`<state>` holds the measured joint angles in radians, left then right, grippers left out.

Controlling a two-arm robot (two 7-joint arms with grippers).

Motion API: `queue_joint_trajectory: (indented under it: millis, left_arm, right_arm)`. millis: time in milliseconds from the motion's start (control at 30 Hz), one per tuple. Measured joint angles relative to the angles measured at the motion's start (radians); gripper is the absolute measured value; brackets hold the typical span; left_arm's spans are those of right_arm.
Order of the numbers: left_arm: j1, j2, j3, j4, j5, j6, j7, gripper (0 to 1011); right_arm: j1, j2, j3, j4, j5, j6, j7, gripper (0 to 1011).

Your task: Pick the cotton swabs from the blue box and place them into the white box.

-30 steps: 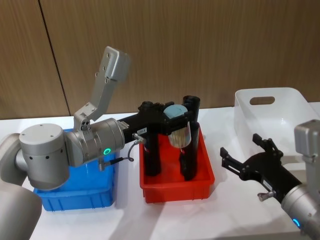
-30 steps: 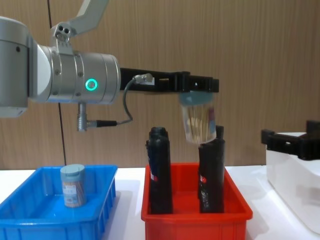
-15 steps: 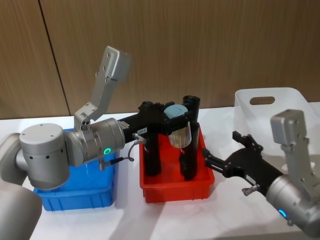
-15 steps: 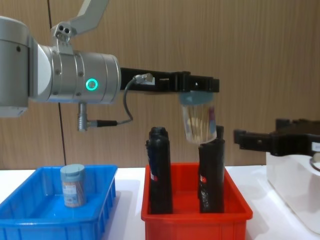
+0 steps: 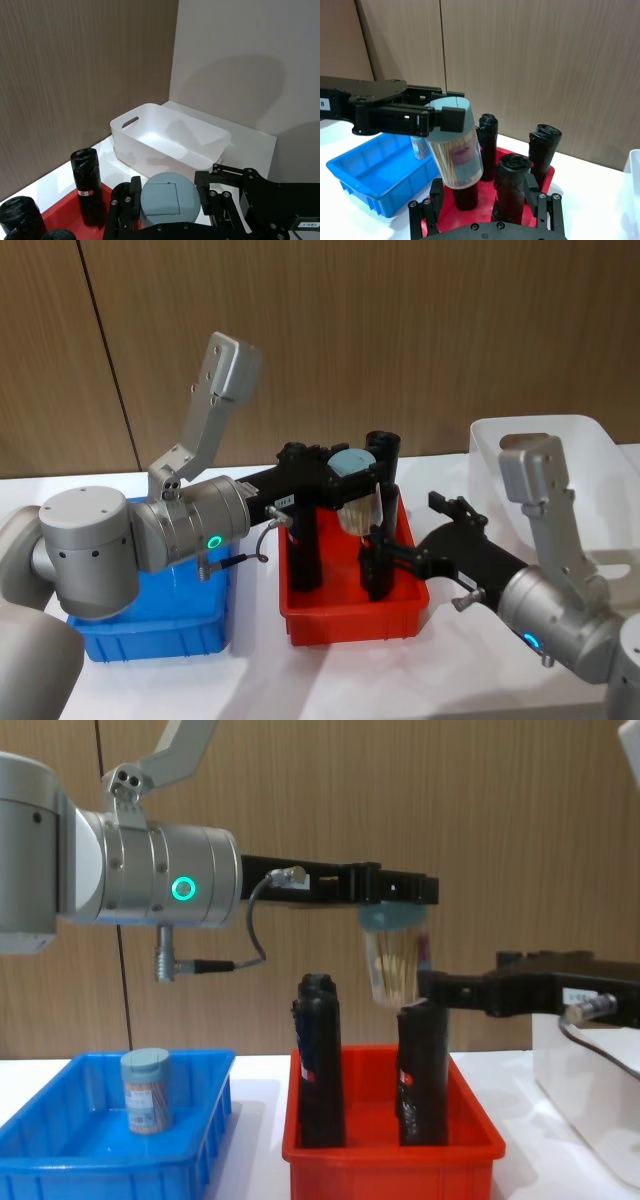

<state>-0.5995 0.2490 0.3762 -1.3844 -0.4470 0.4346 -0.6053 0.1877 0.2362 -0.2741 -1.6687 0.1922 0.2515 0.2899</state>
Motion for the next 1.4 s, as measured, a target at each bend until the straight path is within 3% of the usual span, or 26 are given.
queue_joint_trajectory:
  millis: [433, 1167, 1333, 1400]
  left_arm:
    - [0.000, 0.000, 0.000, 0.000, 0.000, 0.000, 0.000, 671]
    - [0.000, 0.000, 0.000, 0.000, 0.000, 0.000, 0.000, 671]
    - [0.000, 0.000, 0.000, 0.000, 0.000, 0.000, 0.000, 670]
    - [0.000, 0.000, 0.000, 0.000, 0.000, 0.000, 0.000, 670]
  right_arm:
    - [0.065, -0.039, -0.013, 0.062, 0.002, 0.010, 0.052, 1002]
    - [0.122, -0.079, -0.035, 0.135, 0.012, 0.012, 0.103, 1000]
    - [0.129, -0.084, -0.038, 0.146, 0.015, 0.006, 0.112, 917]
    - [0.134, -0.087, -0.041, 0.152, 0.017, 0.001, 0.119, 837]
